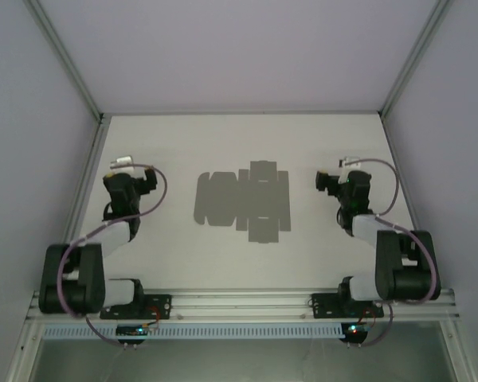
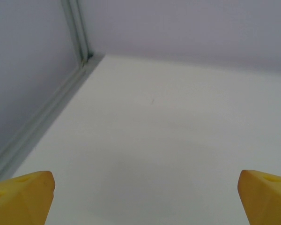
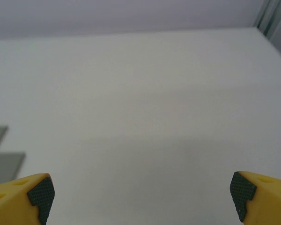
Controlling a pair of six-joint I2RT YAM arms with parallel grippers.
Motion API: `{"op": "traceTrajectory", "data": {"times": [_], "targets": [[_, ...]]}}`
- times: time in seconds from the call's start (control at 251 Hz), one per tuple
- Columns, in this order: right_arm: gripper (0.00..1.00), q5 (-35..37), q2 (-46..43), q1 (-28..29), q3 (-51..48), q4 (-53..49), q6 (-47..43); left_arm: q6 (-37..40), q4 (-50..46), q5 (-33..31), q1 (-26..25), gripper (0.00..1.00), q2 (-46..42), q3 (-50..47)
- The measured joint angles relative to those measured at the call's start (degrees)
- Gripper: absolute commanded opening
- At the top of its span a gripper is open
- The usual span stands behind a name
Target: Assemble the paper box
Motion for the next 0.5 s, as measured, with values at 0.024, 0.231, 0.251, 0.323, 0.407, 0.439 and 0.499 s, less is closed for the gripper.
{"op": "traceTrajectory", "data": {"times": [0.024,0.231,0.251,0.323,0.407,0.439,0.499], "targets": [[0.98,0.09,-0.81,0.59,2.01,-2.1,0.24,-0.83,-1.33,0.57,-0.15,1.0,-1.7,1.03],[0.77,0.85,0.07,11.23,19.96,-20.39,3.02,-10.93,-13.4,4.96,-3.8,1.0,-3.93,9.55],[0.74,0.94,0.66,12.31,21.22,-21.97,3.85,-11.8,-14.43,5.51,-4.26,0.99,-3.43,10.05],[0.61,0.79,3.74,15.96,25.18,-27.78,6.4,-14.53,-17.55,7.78,-6.23,1.0,-0.76,11.43],[0.47,-1.62,8.41,18.62,28.11,-33.64,10.05,-17.2,-21.81,12.02,-8.31,0.99,4.04,13.7],[0.38,-2.78,10.12,19.06,28.7,-35.3,10.75,-17.9,-23.5,13.75,-8.81,1.0,6.01,14.88],[0.32,-5.62,13.81,19.39,29.7,-38.03,12.59,-18.75,-26.93,17.22,-9.53,1.0,9.92,17.66]]}}
